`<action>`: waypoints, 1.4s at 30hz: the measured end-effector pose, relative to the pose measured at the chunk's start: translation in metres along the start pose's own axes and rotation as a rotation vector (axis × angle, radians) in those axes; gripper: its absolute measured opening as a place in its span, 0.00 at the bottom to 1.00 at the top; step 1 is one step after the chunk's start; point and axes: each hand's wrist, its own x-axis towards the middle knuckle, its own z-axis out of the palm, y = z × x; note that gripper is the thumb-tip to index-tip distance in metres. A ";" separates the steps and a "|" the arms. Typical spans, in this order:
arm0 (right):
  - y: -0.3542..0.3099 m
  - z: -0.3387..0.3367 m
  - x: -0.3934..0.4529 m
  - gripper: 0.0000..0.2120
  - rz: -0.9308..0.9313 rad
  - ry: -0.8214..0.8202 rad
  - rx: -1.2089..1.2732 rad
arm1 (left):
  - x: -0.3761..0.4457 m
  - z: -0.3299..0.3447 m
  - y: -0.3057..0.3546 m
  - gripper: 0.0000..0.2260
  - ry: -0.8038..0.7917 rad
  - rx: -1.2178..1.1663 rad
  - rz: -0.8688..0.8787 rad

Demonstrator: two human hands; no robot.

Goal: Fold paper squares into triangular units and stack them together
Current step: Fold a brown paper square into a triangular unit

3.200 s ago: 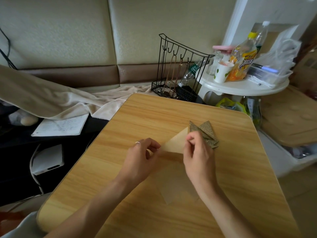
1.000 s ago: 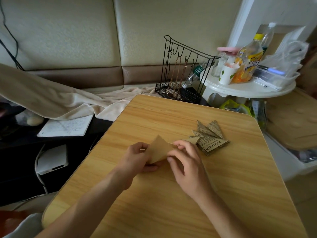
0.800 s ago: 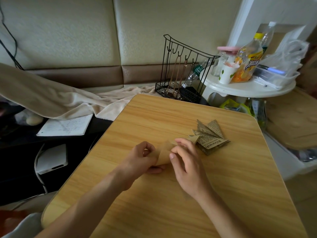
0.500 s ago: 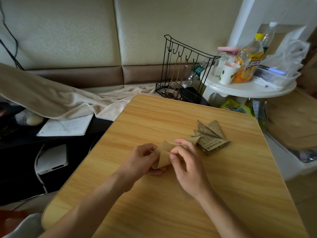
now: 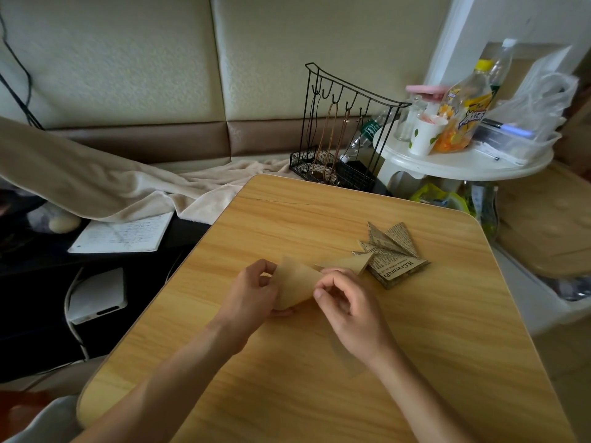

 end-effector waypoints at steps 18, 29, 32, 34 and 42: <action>0.008 0.004 0.000 0.10 0.001 0.062 0.018 | -0.007 -0.001 0.001 0.12 -0.135 0.285 0.249; 0.007 0.005 -0.001 0.11 -0.021 0.085 -0.004 | -0.003 -0.001 -0.001 0.06 -0.127 0.209 0.303; 0.008 0.005 -0.002 0.10 -0.032 0.105 -0.039 | -0.001 -0.002 -0.004 0.05 -0.127 0.199 0.297; 0.009 0.005 -0.002 0.10 -0.033 0.117 -0.052 | 0.000 -0.002 -0.006 0.05 -0.127 0.190 0.298; 0.007 0.006 -0.001 0.09 -0.030 0.147 -0.050 | 0.001 -0.001 -0.006 0.06 -0.132 0.212 0.324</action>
